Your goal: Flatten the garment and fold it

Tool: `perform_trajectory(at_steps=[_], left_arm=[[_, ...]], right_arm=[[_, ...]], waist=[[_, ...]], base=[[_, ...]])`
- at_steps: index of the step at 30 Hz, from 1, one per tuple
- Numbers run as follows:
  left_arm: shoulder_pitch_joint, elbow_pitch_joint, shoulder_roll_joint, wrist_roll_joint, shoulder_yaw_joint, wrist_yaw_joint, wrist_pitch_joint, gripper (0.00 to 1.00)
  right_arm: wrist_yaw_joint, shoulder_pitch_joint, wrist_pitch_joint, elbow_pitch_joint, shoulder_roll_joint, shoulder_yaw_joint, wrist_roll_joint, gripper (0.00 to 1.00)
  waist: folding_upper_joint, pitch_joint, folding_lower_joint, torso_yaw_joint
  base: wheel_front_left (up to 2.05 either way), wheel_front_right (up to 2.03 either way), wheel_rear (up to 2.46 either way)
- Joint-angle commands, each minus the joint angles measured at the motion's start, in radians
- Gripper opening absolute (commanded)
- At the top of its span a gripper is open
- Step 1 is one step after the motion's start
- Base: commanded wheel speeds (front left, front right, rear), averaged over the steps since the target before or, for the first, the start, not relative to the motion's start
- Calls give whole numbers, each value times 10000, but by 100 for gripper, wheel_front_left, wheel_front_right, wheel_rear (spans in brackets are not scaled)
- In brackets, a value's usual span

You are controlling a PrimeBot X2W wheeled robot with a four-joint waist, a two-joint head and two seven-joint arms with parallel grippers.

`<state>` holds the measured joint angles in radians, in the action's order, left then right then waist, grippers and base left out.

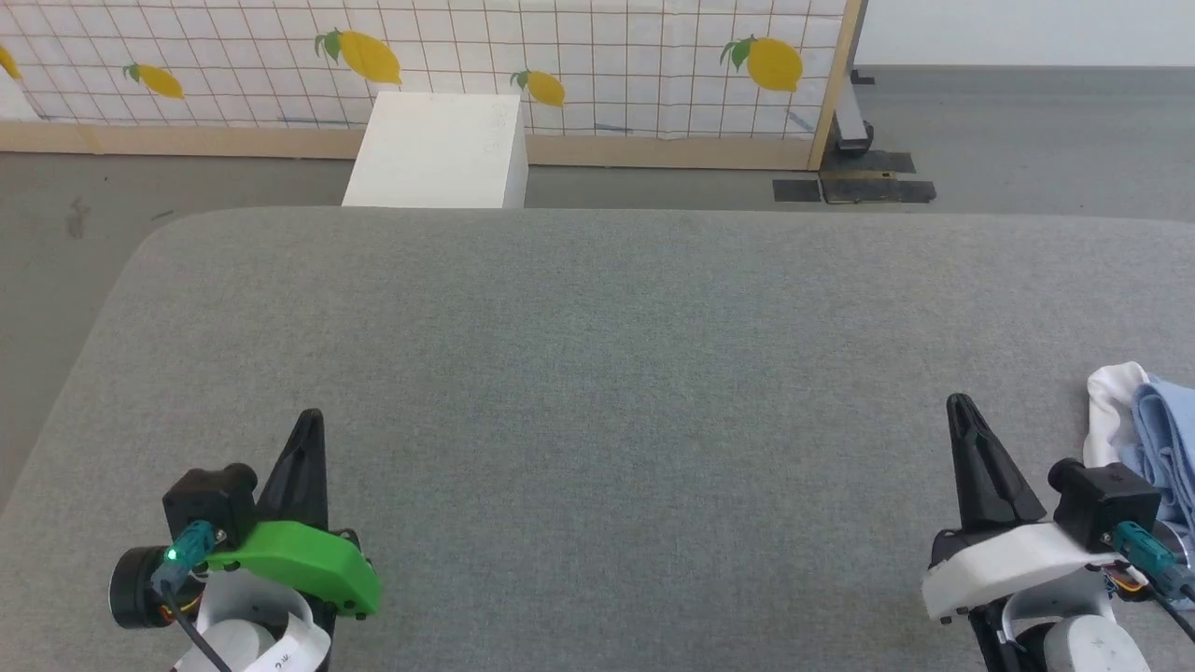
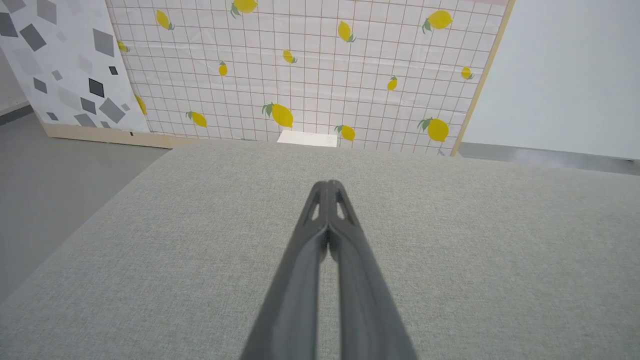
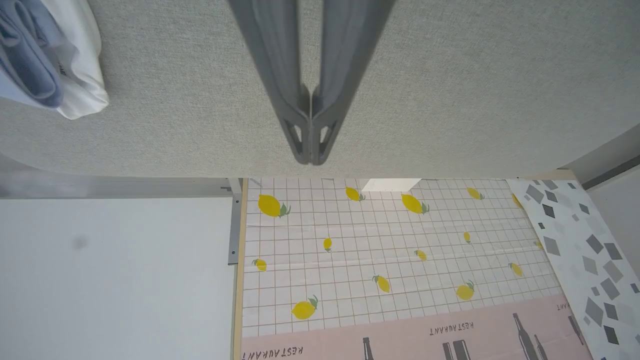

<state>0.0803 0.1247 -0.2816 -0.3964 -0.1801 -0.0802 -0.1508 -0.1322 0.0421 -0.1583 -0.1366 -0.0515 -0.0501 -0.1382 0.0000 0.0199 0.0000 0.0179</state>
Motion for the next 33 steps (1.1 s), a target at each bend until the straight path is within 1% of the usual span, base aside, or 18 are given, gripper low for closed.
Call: perform_trajectory(at_steps=[1, 33], left_arm=[[-195, -53, 87, 180, 74, 61, 33, 0], [-416, -486, 894, 1552, 700, 330, 568, 0]], right_arm=[[5, -121, 61, 96, 4, 32, 82, 0], [8, -230, 613, 557, 7, 202, 553, 0]], waist=[[0, -3, 0, -2], [0, -74, 0, -66]], base=[[0, 0, 0], [0, 0, 0]])
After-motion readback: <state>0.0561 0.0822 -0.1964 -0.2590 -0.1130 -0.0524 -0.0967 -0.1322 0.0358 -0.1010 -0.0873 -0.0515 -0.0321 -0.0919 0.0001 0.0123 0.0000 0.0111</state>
